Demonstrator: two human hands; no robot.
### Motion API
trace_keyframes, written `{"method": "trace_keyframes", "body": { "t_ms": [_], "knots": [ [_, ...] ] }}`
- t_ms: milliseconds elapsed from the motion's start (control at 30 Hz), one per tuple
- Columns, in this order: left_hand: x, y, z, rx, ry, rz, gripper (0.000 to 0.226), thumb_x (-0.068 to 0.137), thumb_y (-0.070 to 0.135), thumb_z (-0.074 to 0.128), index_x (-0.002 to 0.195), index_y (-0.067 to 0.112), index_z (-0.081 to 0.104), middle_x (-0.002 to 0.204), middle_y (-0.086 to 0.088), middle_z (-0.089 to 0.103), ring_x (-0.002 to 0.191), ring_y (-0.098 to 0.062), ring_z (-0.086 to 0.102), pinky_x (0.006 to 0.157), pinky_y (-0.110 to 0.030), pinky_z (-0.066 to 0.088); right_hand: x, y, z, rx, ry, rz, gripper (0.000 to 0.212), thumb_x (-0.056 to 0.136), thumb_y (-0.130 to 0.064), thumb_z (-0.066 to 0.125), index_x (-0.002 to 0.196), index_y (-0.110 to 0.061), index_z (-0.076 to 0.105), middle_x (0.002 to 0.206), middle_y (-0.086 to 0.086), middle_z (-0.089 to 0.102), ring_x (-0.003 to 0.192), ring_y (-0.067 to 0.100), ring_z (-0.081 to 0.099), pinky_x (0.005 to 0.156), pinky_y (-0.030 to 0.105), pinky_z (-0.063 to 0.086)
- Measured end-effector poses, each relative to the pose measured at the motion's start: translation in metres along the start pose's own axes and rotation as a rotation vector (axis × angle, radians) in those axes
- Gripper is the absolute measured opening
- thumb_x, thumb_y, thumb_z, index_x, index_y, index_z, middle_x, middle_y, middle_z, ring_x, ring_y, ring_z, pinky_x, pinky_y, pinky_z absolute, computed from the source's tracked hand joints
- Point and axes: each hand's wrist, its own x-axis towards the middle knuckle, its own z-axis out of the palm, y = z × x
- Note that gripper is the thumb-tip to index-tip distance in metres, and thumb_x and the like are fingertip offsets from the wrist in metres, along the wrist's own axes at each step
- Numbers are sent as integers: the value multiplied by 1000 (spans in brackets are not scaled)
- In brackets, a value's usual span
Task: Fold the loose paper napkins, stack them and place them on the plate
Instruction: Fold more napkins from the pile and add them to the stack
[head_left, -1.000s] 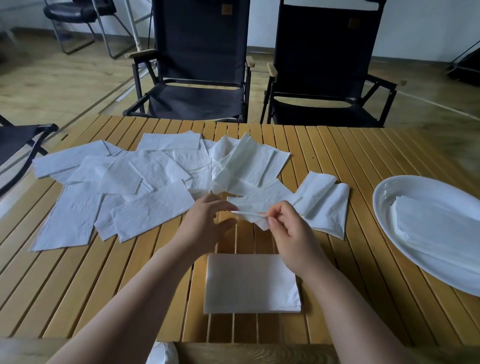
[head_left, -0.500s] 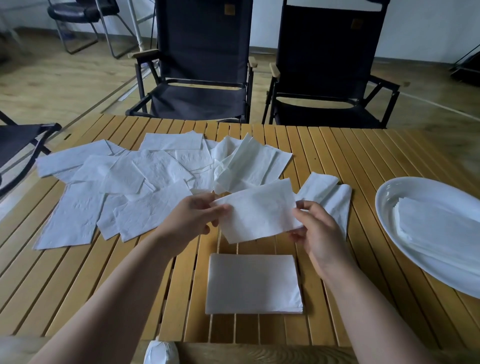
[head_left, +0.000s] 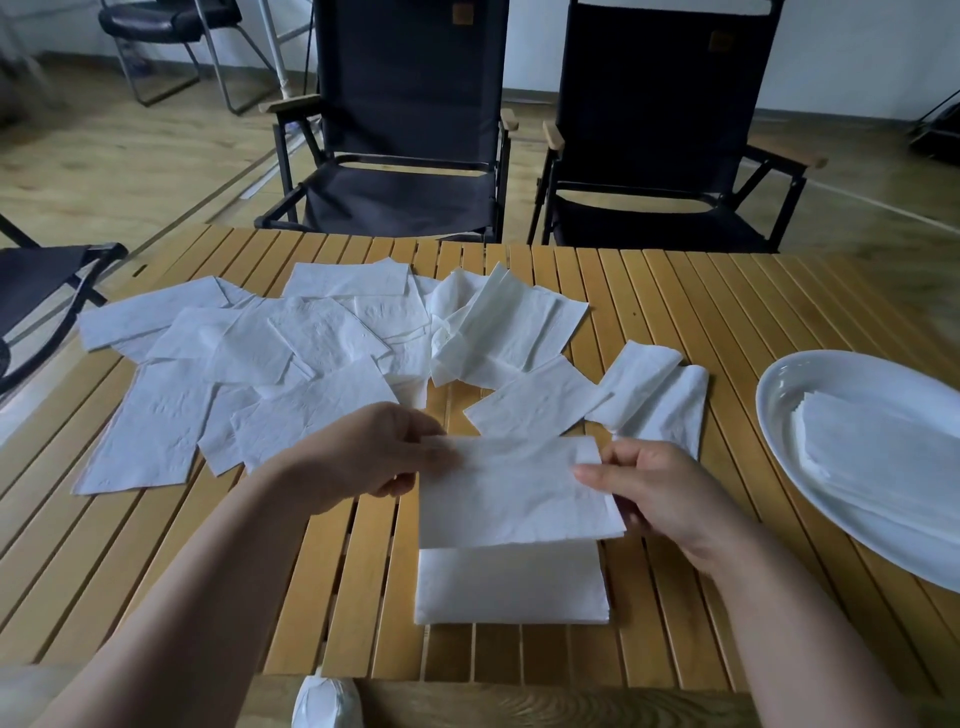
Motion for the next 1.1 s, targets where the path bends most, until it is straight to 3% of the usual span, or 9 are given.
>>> {"method": "trace_keyframes", "body": {
  "t_ms": [133, 300, 400, 667, 833, 933, 1000, 1100],
  "knots": [
    [-5, 0, 4, 123, -175, -70, 17, 94, 32, 66, 84, 20, 74, 58, 4, 60, 50, -8, 47, 48, -20, 35, -6, 4, -6, -141, -189, 115, 23, 83, -35, 78, 70, -18, 70, 59, 0, 60, 47, 12, 45, 44, 16, 33],
    [1, -7, 10, 283, -215, -137, 22, 89, 44, 69, 87, 23, 73, 65, 2, 68, 53, -9, 51, 52, -20, 38, -6, 7, -5, -324, -215, 172, 30, 79, -46, 79, 64, -23, 68, 54, -3, 58, 49, 14, 49, 51, 26, 30],
    [6, -10, 13, 326, -252, -169, 29, 88, 45, 70, 90, 17, 71, 72, -1, 72, 57, -10, 55, 51, -19, 39, -5, 5, -2, -368, -224, 183, 30, 82, -43, 77, 67, -20, 66, 62, -1, 69, 48, 13, 49, 52, 25, 34],
    [14, -10, 19, 591, -159, -166, 34, 84, 49, 72, 70, 20, 62, 58, 6, 62, 47, -5, 51, 53, -18, 42, -2, 4, 4, -451, -200, 203, 29, 84, -38, 77, 74, -15, 63, 64, 1, 72, 40, 9, 45, 43, 17, 33],
    [19, -14, 20, 636, -107, -183, 33, 81, 53, 73, 78, 21, 67, 71, 5, 64, 62, -9, 55, 58, -20, 44, 1, 7, 8, -509, -158, 222, 32, 79, -41, 81, 73, -16, 64, 56, -3, 62, 40, 8, 46, 47, 19, 38],
    [19, -13, 22, 687, -91, -182, 34, 80, 55, 73, 80, 22, 66, 73, 6, 62, 65, -10, 52, 60, -22, 42, 1, 4, 6, -577, -75, 191, 38, 73, -43, 85, 68, -19, 56, 58, -5, 54, 51, 11, 46, 52, 23, 37],
    [18, -10, 24, 694, -58, -152, 33, 80, 54, 73, 79, 23, 62, 74, 6, 58, 65, -10, 49, 59, -22, 40, 5, 4, 5, -517, 109, 72, 38, 76, -41, 83, 70, -18, 53, 63, -5, 53, 57, 12, 48, 54, 25, 36],
    [20, -3, 30, 539, 148, 3, 30, 81, 54, 72, 84, 27, 59, 82, 8, 59, 71, -11, 52, 59, -22, 40, 14, 5, 7, -365, 398, -154, 11, 88, -25, 73, 88, -24, 62, 84, -11, 64, 81, 12, 61, 62, 20, 43]
  ]
}}
